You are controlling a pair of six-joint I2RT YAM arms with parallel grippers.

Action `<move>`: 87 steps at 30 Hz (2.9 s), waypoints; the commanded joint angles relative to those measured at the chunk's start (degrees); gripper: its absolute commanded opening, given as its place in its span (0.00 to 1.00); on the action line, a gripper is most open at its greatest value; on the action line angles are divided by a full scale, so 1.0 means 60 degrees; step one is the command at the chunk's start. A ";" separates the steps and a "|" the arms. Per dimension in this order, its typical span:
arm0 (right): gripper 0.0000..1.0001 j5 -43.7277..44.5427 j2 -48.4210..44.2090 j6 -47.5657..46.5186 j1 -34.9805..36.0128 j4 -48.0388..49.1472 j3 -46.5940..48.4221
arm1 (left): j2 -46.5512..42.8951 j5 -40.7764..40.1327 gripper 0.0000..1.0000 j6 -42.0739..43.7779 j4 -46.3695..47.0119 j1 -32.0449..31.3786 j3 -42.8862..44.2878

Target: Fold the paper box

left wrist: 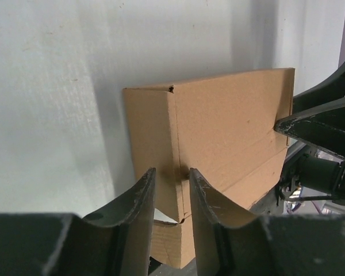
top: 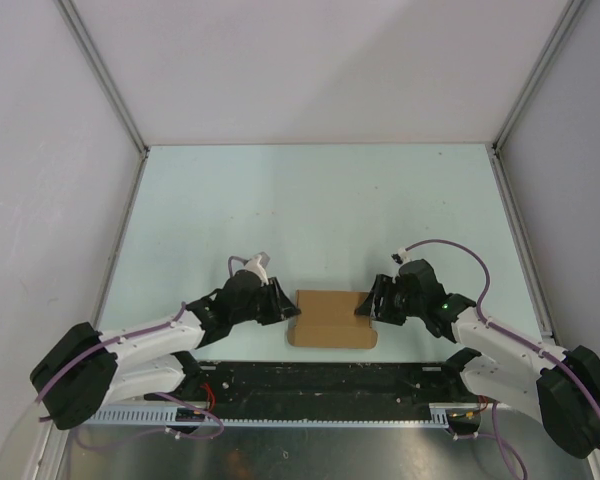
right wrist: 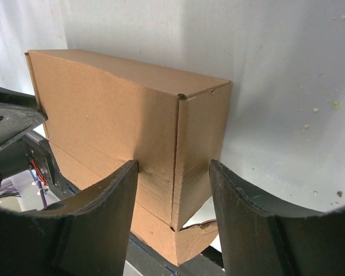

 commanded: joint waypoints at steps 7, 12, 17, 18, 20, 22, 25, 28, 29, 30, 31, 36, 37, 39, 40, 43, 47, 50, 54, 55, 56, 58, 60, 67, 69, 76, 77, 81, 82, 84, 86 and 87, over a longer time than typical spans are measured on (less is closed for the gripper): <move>0.78 0.0870 -0.0545 -0.0476 -0.0020 -0.1307 0.0858 | -0.1271 -0.0692 0.57 0.0528 -0.0760 -0.0072 0.0384; 0.80 0.1324 -0.1144 -0.0622 -0.0034 -0.2319 0.1268 | -0.2296 -0.1261 0.74 0.0791 -0.2092 -0.0072 0.0575; 0.80 0.1908 -0.1775 -0.0229 0.0214 -0.3549 0.1459 | -0.3060 -0.1322 0.86 0.1201 -0.2869 -0.0086 0.0545; 0.80 0.2056 -0.1950 -0.0126 0.0302 -0.3754 0.1474 | -0.3104 -0.1424 0.87 0.1231 -0.3263 -0.0130 0.0603; 0.80 0.2436 -0.2141 0.0312 0.0724 -0.4297 0.1488 | -0.3046 -0.1512 0.88 0.1304 -0.3544 -0.0232 0.0735; 0.84 0.2845 -0.2302 0.0694 0.1237 -0.4591 0.1503 | -0.2900 -0.1760 0.91 0.1261 -0.3823 -0.0612 0.0838; 0.89 0.4030 -0.2362 0.1572 0.2497 -0.4796 0.1518 | -0.2739 -0.2461 0.92 0.1027 -0.4116 -0.1476 0.1042; 0.90 0.4764 -0.2362 0.2334 0.3596 -0.4885 0.1547 | -0.2724 -0.3180 0.92 0.0690 -0.4380 -0.2209 0.1263; 0.88 0.4956 -0.2362 0.2452 0.4077 -0.4841 0.1533 | -0.2752 -0.3342 0.92 0.0501 -0.4380 -0.2443 0.1263; 0.86 0.5117 -0.2347 0.2584 0.4314 -0.4681 0.1532 | -0.2767 -0.3474 0.91 0.0412 -0.4395 -0.2546 0.1234; 0.85 0.5322 -0.2260 0.2600 0.4476 -0.4563 0.1532 | -0.2753 -0.3722 0.91 0.0295 -0.4366 -0.2620 0.1234; 0.82 0.5295 -0.1674 0.2380 0.4712 -0.3846 0.1532 | -0.2256 -0.3988 0.84 0.0206 -0.4351 -0.2942 0.1380; 0.82 0.5324 -0.1572 0.2366 0.4726 -0.3801 0.1547 | -0.2182 -0.4003 0.81 0.0177 -0.4336 -0.3016 0.1409; 0.81 0.5382 -0.1395 0.2337 0.4712 -0.3713 0.1547 | -0.1847 -0.4134 0.79 0.0147 -0.4307 -0.3191 0.1497; 0.80 0.5470 -0.1351 0.2336 0.4712 -0.3684 0.1547 | -0.1743 -0.4135 0.77 0.0104 -0.4321 -0.3221 0.1512; 0.77 0.5572 -0.1351 0.2351 0.4712 -0.3654 0.1532 | -0.1464 -0.4062 0.74 -0.0115 -0.4234 -0.3280 0.1570; 0.72 0.5602 -0.1322 0.2293 0.4726 -0.3581 0.1532 | -0.1318 -0.3813 0.71 -0.0219 -0.3708 -0.3353 0.1644; 0.70 0.5529 -0.1205 0.2278 0.4712 -0.3493 0.1503 | -0.1171 -0.3783 0.71 -0.0219 -0.3546 -0.3353 0.1688; 0.67 0.5325 -0.0971 0.2219 0.4712 -0.3274 0.1445 | -0.0952 -0.3740 0.70 -0.0248 -0.3370 -0.3353 0.1659; 0.67 0.5280 -0.0898 0.2219 0.4712 -0.3244 0.1444 | -0.0907 -0.3696 0.70 -0.0248 -0.3326 -0.3353 0.1659; 0.66 0.5251 -0.0868 0.2219 0.4712 -0.3186 0.1444 | -0.0820 -0.3666 0.70 -0.0263 -0.3282 -0.3353 0.1644; 0.65 0.5222 -0.0795 0.2205 0.4726 -0.3171 0.1444 | -0.0746 -0.3637 0.69 -0.0263 -0.3194 -0.3368 0.1644; 0.64 0.5222 -0.0780 0.2234 0.4741 -0.3156 0.1430 | -0.0644 -0.3578 0.68 -0.0277 -0.3121 -0.3368 0.1600; 0.62 0.5163 -0.0940 0.2234 0.4726 -0.3287 0.1444 | -0.0745 -0.3417 0.66 -0.0292 -0.2974 -0.3397 0.1585; 0.63 0.5163 -0.0999 0.2263 0.4726 -0.3361 0.1444 | -0.0717 -0.3431 0.65 -0.0292 -0.2930 -0.3397 0.1542; 0.69 0.5148 -0.1044 0.2219 0.4741 -0.3493 0.1430 | -0.0087 -0.3358 0.65 -0.0248 -0.2828 -0.3426 0.1541; 0.69 0.5134 -0.1014 0.2219 0.4741 -0.3493 0.1430 | 0.0000 -0.3373 0.65 -0.0263 -0.2798 -0.3455 0.1570; 0.71 0.5133 -0.0999 0.2205 0.4741 -0.3493 0.1430 | 0.0045 -0.3548 0.65 -0.0146 -0.2769 -0.3456 0.1629; 0.71 0.5133 -0.1028 0.2205 0.4741 -0.3478 0.1415 | 0.0045 -0.3607 0.65 -0.0131 -0.2783 -0.3470 0.1644; 0.71 0.5133 -0.1029 0.2204 0.4727 -0.3464 0.1401 | 0.0045 -0.3666 0.65 -0.0117 -0.2783 -0.3470 0.1688; 0.71 0.5133 -0.1043 0.2205 0.4741 -0.3464 0.1401 | 0.0060 -0.3695 0.65 -0.0116 -0.2769 -0.3456 0.1731; 0.71 0.5104 -0.1043 0.2205 0.4741 -0.3449 0.1401 | 0.0118 -0.3681 0.65 -0.0131 -0.2769 -0.3456 0.1732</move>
